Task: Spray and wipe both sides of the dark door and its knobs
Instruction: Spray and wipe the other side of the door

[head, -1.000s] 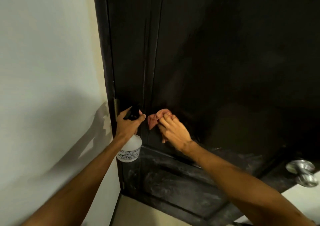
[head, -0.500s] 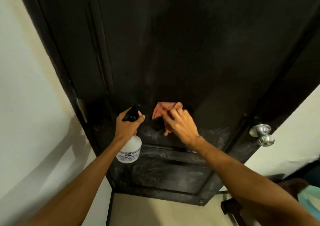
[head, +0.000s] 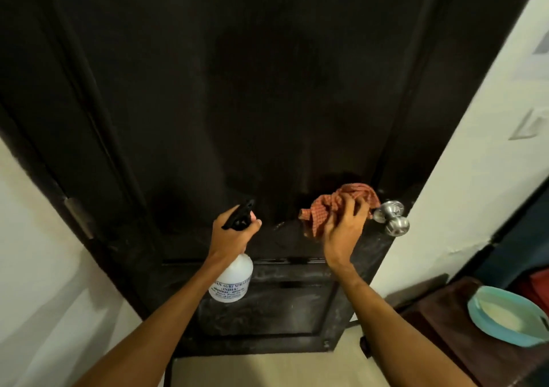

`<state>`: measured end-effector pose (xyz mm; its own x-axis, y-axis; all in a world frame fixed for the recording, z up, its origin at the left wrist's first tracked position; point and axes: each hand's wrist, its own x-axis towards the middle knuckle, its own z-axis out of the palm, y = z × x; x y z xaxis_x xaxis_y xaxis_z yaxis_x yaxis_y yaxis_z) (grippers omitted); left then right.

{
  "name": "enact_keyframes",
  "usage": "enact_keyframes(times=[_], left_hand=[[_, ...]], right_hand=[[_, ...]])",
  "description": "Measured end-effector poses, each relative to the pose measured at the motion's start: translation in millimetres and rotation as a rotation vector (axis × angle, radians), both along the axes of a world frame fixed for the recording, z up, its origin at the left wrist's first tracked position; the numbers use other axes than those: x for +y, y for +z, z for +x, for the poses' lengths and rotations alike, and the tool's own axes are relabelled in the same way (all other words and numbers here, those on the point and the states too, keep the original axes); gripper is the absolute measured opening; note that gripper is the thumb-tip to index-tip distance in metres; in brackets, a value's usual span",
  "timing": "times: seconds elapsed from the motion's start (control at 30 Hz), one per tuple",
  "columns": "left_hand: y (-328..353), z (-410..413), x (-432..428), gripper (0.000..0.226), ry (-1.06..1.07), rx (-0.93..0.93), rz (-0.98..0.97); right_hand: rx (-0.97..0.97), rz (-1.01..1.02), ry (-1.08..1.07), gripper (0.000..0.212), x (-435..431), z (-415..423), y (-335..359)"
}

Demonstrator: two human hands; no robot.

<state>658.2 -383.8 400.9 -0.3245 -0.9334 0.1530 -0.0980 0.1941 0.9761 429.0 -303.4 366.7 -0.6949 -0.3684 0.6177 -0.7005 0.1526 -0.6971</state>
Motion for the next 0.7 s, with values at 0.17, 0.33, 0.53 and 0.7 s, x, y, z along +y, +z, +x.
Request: enact_keyframes(times=[0.17, 0.33, 0.53, 0.7], left_hand=[[-4, -40, 17, 0.012, -0.068, 0.005, 0.034], [4, -70, 26, 0.012, -0.131, 0.009, 0.008], [-1, -91, 38, 0.012, -0.168, 0.008, 0.034], [3, -102, 40, 0.015, -0.174, -0.009, 0.03]], right_hand=[[-0.182, 0.172, 0.124, 0.077, 22, 14, -53], [-0.129, -0.098, 0.009, 0.062, 12, -14, 4], [-0.217, -0.053, -0.025, 0.076, 19, -18, -18], [-0.254, -0.075, 0.042, 0.07, 27, -28, -27]])
